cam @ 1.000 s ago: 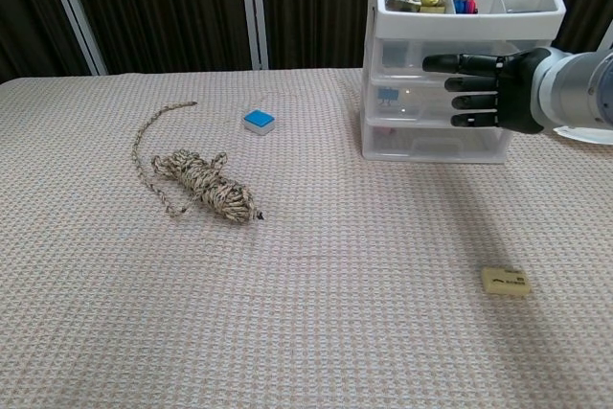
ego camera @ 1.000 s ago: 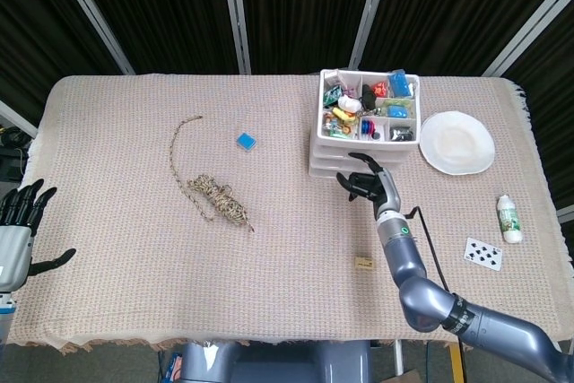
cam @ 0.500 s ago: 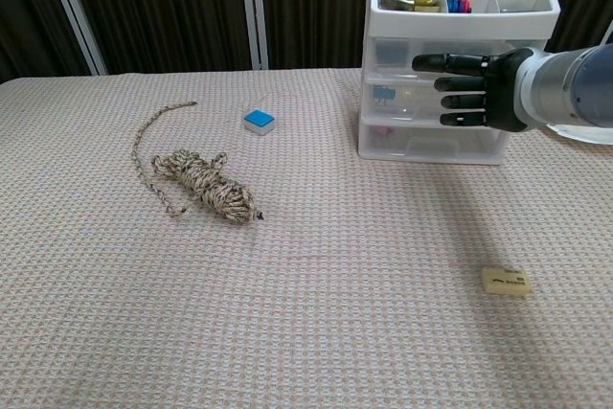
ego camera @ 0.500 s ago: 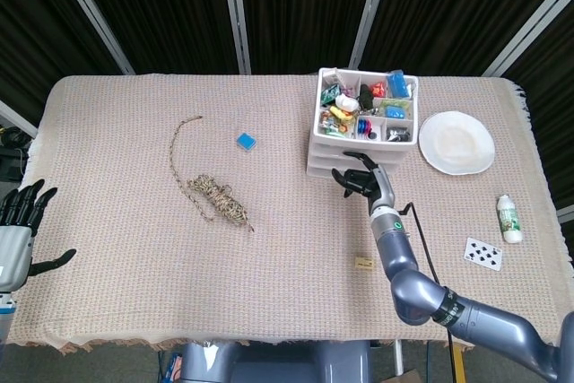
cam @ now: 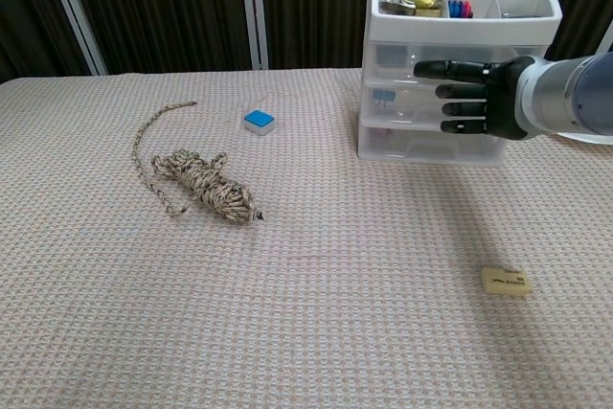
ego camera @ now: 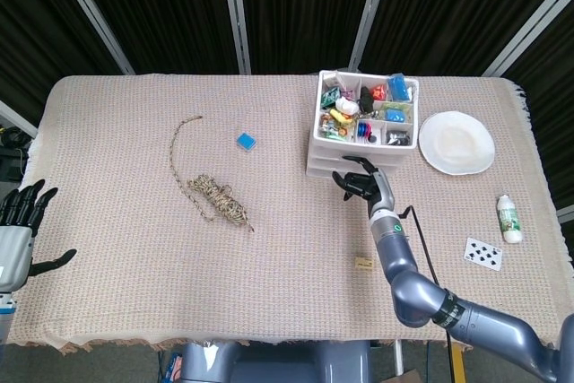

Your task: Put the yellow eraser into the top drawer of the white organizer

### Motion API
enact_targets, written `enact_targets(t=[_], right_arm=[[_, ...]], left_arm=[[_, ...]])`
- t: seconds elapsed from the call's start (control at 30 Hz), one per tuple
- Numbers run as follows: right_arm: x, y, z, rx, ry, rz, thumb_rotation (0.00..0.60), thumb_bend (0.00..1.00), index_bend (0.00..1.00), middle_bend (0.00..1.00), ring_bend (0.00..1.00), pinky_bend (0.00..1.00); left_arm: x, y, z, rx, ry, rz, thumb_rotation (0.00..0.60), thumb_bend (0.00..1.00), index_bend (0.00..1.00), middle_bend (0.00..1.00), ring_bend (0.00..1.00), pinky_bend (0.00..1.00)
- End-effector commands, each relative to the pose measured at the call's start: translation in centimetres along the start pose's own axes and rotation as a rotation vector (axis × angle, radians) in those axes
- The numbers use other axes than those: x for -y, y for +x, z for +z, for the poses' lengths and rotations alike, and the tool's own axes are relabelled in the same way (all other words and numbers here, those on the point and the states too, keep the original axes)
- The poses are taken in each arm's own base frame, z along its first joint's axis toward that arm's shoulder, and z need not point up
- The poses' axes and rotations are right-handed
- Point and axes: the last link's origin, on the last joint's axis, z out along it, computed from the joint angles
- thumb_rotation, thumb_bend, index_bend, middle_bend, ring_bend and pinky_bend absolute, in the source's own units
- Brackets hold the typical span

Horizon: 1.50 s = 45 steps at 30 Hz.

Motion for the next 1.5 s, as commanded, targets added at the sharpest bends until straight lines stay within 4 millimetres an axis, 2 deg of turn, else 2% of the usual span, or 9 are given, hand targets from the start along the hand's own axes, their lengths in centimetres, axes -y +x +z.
enact_targets(t=[0.03, 0.7, 0.87, 1.03, 1.2, 1.4, 1.5], right_arm=[[-0.3, 0.0, -0.2, 0.005, -0.007, 0.010, 0.600, 0.20, 0.37, 0.83, 0.79, 0.68], [-1.8, -0.3, -2.9, 0.066, 0.005, -0.005, 0.600, 0.20, 0.36, 0.82, 0.78, 0.68], [-1.6, -0.1, -3.8, 0.068, 0.030, -0.008, 0.600, 0.20, 0.34, 0.81, 0.77, 0.68], [-1.8, 0.3, -4.4, 0.058, 0.039, -0.032, 0.600, 0.20, 0.28, 0.80, 0.76, 0.68], [-2.4, 0.7, -5.5, 0.065, 0.026, -0.061, 0.600, 0.20, 0.27, 0.80, 0.76, 0.68], [-1.8, 0.9, -8.2, 0.057, 0.190, -0.202, 0.600, 0.20, 0.27, 0.80, 0.76, 0.68], [-1.1, 1.0, -9.4, 0.032, 0.300, -0.339, 0.600, 0.20, 0.26, 0.79, 0.76, 0.68]], left_arm=[[0.0, 0.0, 0.0, -0.001, 0.000, 0.000, 0.600, 0.00, 0.08, 0.00, 0.00, 0.00], [0.0, 0.0, 0.0, 0.000, 0.000, -0.001, 0.600, 0.00, 0.08, 0.00, 0.00, 0.00], [0.0, 0.0, 0.0, 0.000, 0.000, 0.000, 0.600, 0.00, 0.08, 0.00, 0.00, 0.00], [0.0, 0.0, 0.0, 0.000, 0.000, 0.000, 0.600, 0.00, 0.08, 0.00, 0.00, 0.00], [0.0, 0.0, 0.0, 0.003, -0.001, -0.001, 0.600, 0.00, 0.08, 0.00, 0.00, 0.00], [-0.1, 0.0, 0.0, 0.004, -0.004, -0.001, 0.600, 0.00, 0.08, 0.00, 0.00, 0.00], [-0.1, 0.0, 0.0, 0.003, -0.003, -0.003, 0.600, 0.00, 0.08, 0.00, 0.00, 0.00]])
